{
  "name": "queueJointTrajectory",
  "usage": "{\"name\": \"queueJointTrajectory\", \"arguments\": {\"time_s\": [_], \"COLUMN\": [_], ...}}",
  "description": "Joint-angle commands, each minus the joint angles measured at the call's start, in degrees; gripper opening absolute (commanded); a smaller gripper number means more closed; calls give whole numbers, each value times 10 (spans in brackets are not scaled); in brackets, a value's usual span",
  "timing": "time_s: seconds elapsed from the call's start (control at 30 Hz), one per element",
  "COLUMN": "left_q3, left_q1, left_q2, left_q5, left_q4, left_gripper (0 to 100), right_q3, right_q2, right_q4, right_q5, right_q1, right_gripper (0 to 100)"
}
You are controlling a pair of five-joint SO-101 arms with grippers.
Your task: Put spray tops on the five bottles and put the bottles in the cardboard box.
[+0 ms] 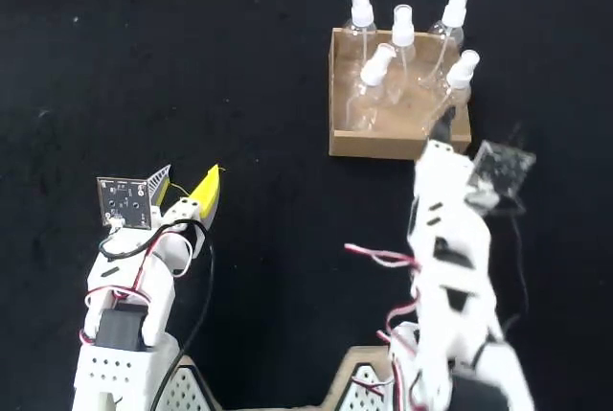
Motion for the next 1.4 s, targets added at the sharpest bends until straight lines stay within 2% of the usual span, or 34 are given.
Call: {"name": "queueJointTrajectory", "arguments": {"time_s": [0.0, 0.07, 0.13, 0.2, 0.27, 0.43, 0.63, 0.77, 0.93, 1.1, 1.2, 1.37], "left_q3": [13, 13, 13, 13, 13, 13, -13, -16, 15, 13, 13, 13], "left_q1": [-2, -2, -3, -3, -3, -4, -4, -4, -2, 8, -13, -89], "left_q2": [-4, -4, -4, -4, -8, -9, -10, -10, -4, -4, -9, -9], "left_q5": [-3, -3, -4, -4, -4, -4, -4, -4, -4, -4, -4, -4], "left_q4": [4, 4, 4, 6, 19, 24, 84, 89, 11, 16, 100, 251], "left_gripper": [195, 110, 20, 55, 46, 30, 30, 30, 30, 31, 31, 30], "right_q3": [61, 87, 80, 71, 65, 68, 35, 56, 93, 93, 93, 93], "right_q2": [-110, -153, -193, -230, -267, -381, -582, -728, -720, -715, -715, -715], "right_q4": [-16, -5, 57, 126, 212, 445, 790, 941, 949, 1004, 1058, 1118], "right_q5": [1, 4, 4, 4, 1, 4, 5, 5, 5, 5, 5, 5], "right_q1": [20, 17, 18, 16, 1, -48, -88, -149, -172, -173, -171, -170], "right_gripper": [275, 185, 72, 8, 41, 41, 41, 42, 42, 44, 44, 44]}}
